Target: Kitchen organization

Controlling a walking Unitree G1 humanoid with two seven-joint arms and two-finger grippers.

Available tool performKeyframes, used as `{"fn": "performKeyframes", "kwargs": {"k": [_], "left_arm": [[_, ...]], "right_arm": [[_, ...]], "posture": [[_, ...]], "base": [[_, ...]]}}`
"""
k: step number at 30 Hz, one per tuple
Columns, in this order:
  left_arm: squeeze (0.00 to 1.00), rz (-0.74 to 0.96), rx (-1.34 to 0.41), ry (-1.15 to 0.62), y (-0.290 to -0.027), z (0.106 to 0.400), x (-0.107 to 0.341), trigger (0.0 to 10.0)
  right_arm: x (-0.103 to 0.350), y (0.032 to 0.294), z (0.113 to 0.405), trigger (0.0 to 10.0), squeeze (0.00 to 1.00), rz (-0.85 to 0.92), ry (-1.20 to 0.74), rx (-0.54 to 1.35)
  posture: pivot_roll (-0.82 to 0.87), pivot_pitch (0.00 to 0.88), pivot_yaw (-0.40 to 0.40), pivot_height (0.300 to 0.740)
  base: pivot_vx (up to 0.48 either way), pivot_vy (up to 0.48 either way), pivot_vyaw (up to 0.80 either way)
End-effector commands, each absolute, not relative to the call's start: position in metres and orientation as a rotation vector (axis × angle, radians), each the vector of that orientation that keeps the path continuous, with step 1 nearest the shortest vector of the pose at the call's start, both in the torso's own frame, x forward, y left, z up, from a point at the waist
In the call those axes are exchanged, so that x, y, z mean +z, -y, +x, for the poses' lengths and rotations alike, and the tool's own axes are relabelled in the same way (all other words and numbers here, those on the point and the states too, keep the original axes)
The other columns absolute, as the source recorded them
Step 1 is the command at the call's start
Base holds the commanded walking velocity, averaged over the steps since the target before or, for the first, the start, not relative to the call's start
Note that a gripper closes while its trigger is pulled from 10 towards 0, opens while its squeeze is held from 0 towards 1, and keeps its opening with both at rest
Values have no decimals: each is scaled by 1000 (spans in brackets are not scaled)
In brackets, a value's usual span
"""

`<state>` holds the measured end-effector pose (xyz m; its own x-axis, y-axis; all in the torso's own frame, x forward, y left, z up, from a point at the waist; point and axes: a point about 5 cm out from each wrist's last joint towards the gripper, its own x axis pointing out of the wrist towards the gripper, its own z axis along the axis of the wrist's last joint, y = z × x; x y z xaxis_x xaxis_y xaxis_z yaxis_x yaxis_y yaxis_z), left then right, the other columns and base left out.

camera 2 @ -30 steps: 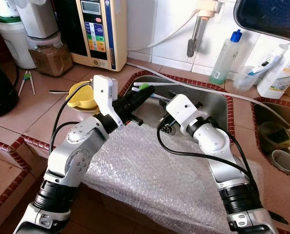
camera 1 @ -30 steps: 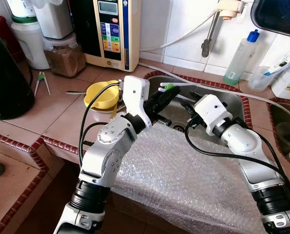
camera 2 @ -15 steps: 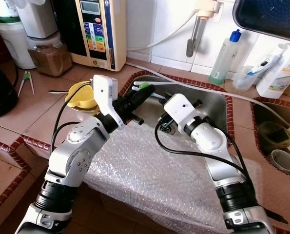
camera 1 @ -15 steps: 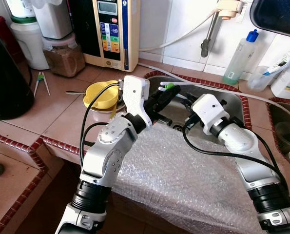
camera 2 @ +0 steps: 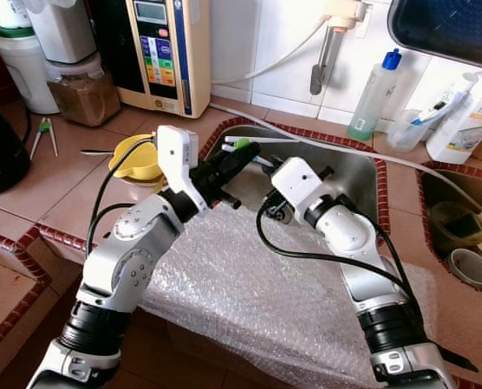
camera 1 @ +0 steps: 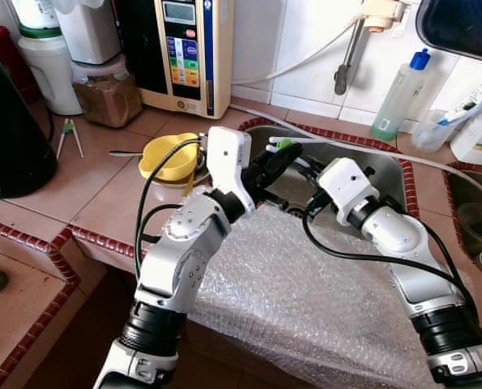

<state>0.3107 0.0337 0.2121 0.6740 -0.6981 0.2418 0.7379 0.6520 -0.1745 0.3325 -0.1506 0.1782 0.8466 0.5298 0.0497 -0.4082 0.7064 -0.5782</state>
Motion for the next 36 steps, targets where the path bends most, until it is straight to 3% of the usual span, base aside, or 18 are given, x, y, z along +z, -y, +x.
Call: {"fn": "performKeyframes", "kwargs": {"k": [1, 19, 23, 36], "left_arm": [[1000, -258, -804, 115, -34, 311, 205, 10000], [1000, -131, -837, 67, -46, 309, 191, 10000], [1000, -63, -815, 44, -58, 309, 182, 10000], [1000, 3, -795, -29, -77, 302, 163, 10000]], "right_arm": [[184, 160, 335, 0, 0, -570, 232, 483], [178, 163, 342, 0, 0, -601, 204, 504], [177, 169, 355, 0, 0, -496, 145, 533], [154, 199, 382, 0, 0, -477, -123, 444]], "posture": [[-52, 32, -38, 740], [-56, 35, -29, 740], [-53, 36, -25, 740], [-29, 51, -6, 740]], "base": [[0, 0, 0], [0, 0, 0], [0, 0, 0], [0, 0, 0]]}}
